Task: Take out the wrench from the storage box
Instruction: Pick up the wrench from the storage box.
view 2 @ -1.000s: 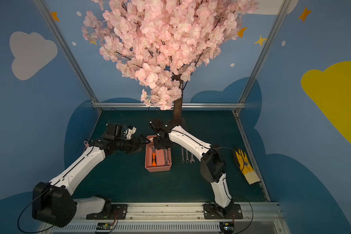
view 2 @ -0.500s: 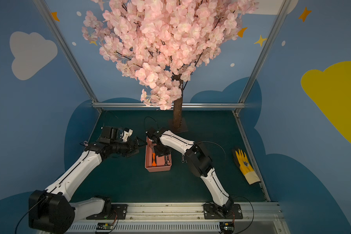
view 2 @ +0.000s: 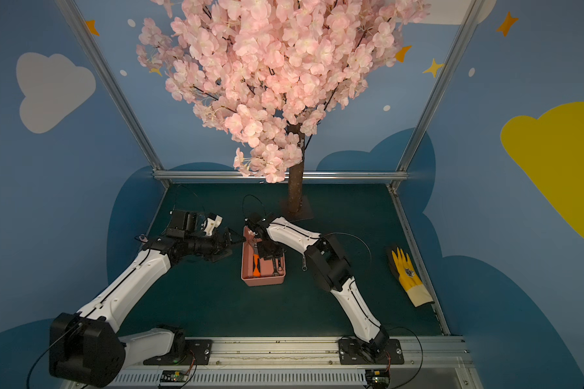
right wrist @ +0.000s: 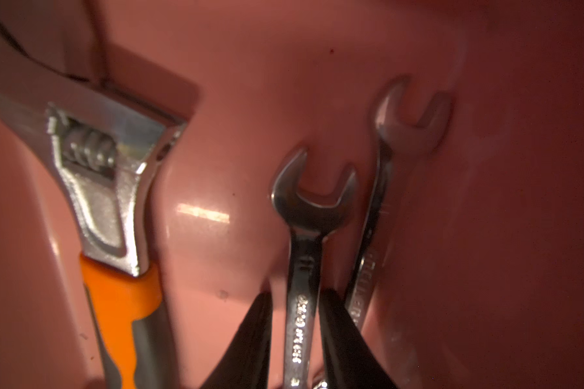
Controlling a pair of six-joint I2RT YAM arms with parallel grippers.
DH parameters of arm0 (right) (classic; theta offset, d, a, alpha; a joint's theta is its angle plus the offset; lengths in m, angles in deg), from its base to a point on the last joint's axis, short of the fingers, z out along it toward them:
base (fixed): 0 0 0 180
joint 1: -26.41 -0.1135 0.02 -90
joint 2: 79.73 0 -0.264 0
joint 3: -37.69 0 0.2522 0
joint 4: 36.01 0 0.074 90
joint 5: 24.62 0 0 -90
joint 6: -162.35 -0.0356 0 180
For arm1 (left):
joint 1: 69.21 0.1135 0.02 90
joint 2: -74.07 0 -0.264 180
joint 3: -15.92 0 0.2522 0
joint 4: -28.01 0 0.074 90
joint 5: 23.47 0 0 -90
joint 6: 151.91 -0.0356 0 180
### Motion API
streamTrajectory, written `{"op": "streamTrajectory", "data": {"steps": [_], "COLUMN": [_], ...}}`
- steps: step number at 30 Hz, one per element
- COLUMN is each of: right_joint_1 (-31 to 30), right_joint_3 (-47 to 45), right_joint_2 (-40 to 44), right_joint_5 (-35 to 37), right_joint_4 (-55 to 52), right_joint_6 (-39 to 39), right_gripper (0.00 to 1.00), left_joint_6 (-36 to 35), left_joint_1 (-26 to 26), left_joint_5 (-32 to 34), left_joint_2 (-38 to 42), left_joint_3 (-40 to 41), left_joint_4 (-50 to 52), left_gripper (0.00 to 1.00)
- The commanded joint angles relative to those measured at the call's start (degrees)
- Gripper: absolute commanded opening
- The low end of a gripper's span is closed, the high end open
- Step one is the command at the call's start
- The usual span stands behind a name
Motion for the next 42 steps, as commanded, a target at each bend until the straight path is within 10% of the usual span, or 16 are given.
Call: {"op": "streamTrajectory", "data": {"steps": [1,16,42], "right_joint_1": [0.05,-1.26,-2.21], "right_joint_3": [1.44,8.54,16.46], "right_joint_2": [-3.39,-9.80,6.55], "right_joint_5": [0.75,4.70,6.42], "right_joint_4": [-0.25,-7.11,-13.15], "right_joint_6": [0.62,0.74,2.67], "right_gripper": [0.28,0.00,0.00], "left_joint_6": [-0.87,-0.76,-0.31], "left_joint_1": [0.24,0.24,-0.80], "left_joint_5": [-1.11,-1.11,-0.71], "left_joint_2": [-0.30,-0.60,1.06], "left_joint_3": [0.24,0.68,-2.08], "left_joint_4": [-0.02,-0.54,1.18], "left_gripper": [1.00,1.00,1.00]}}
